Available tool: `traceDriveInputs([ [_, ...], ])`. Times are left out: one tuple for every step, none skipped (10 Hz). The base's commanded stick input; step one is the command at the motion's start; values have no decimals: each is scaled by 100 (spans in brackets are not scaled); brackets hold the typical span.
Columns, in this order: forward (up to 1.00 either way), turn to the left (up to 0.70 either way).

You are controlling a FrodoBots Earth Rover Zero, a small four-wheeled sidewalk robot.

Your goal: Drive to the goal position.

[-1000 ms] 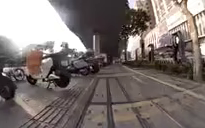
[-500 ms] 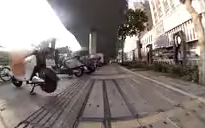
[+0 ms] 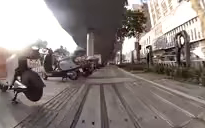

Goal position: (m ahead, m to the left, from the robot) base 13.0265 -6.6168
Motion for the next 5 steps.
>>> traceDriveInputs([
  [70, 0],
  [70, 0],
  [70, 0],
  [70, 1],
  [70, 1],
])
